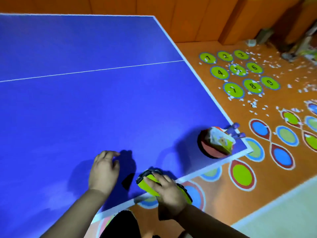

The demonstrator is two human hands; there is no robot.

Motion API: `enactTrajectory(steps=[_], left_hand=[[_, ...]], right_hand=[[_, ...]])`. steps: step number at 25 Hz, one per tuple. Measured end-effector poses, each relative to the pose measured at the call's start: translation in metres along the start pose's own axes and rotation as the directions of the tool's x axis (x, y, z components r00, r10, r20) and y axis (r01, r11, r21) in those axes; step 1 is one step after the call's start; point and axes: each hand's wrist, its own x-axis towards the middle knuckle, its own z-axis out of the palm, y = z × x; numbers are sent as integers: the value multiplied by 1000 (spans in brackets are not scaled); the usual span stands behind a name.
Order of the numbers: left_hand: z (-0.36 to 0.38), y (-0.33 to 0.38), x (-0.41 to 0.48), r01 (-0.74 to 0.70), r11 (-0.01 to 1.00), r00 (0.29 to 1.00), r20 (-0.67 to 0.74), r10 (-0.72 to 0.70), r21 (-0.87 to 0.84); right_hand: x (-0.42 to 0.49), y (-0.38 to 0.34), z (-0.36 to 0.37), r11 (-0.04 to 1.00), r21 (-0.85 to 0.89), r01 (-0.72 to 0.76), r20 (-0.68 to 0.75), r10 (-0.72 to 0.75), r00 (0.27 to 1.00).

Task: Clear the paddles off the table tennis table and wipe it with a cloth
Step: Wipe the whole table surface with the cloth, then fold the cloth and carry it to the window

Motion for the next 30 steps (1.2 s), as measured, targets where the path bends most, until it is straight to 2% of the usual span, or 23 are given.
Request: enactTrajectory(steps=[3, 6, 8, 10, 13, 16, 20, 23, 26, 30], left_hand=[[44, 81, -18, -122, 991, 992, 32, 124, -50], [106, 176, -55, -239, 962, 962, 107, 253, -131], [143, 238, -82, -269, 934, 941, 145, 307, -234], [169, 296, -106, -244, 899, 930, 174, 323, -365], [195, 367, -126, -114, 844, 909, 288, 302, -525], [216, 421, -124, -13, 760, 909, 308, 279, -650], [242, 482, -100, 8, 680, 950, 218, 224, -733], [271, 529, -63, 36, 620, 967, 184, 175, -783], [308, 581, -14, 28, 603, 968, 172, 182, -797], [348, 644, 46, 21, 633, 960, 192, 202, -774]], right_hand=[[-67, 53, -19, 936, 335, -109, -231, 194, 953], [-138, 114, -51, 870, 470, -152, -409, 367, 835], [-179, 155, -72, 874, 458, -163, -490, 401, 774], [-216, 191, -94, 884, 442, -153, -530, 395, 750], [-255, 232, -131, 890, 419, -179, -577, 413, 705], [-267, 270, -160, 906, 394, -152, -612, 382, 693], [-257, 320, -189, 930, 360, -79, -652, 311, 691], [-243, 378, -217, 931, 357, -77, -660, 310, 684], [-233, 447, -255, 919, 381, -106, -646, 346, 680], [-230, 541, -306, 922, 344, -176, -683, 375, 627]])
